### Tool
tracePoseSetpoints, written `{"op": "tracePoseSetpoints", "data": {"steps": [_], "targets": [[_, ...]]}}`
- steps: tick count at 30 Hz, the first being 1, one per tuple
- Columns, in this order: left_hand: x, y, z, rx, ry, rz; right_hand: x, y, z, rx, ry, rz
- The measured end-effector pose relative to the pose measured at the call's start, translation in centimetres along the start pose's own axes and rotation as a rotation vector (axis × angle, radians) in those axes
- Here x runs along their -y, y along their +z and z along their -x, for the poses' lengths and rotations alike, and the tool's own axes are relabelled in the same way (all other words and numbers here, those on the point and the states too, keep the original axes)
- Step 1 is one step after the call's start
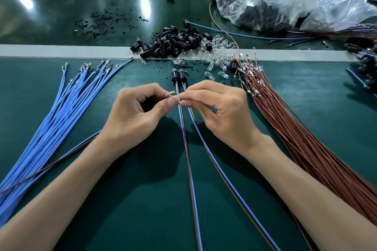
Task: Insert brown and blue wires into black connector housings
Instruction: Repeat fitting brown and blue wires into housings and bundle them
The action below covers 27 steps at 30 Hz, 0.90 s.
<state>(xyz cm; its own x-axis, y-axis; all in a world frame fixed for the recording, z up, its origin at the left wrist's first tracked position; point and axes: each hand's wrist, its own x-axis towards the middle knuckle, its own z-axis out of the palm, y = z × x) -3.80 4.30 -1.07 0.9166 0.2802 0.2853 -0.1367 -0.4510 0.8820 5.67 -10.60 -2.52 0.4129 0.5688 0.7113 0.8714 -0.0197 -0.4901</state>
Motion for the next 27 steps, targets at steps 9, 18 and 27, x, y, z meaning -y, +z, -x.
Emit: {"op": "tracePoseSetpoints", "data": {"steps": [9,18,27], "targets": [[-0.03,-0.54,-0.1,0.058,-0.061,0.101,0.45,0.07,0.07,-0.008,-0.107,0.102],[0.18,-0.11,-0.14,-0.009,-0.062,0.103,0.51,0.13,-0.31,-0.022,0.05,-0.064],[-0.13,0.21,-0.11,-0.05,-0.021,0.123,0.77,0.21,-0.37,-0.037,0.192,-0.157]]}}
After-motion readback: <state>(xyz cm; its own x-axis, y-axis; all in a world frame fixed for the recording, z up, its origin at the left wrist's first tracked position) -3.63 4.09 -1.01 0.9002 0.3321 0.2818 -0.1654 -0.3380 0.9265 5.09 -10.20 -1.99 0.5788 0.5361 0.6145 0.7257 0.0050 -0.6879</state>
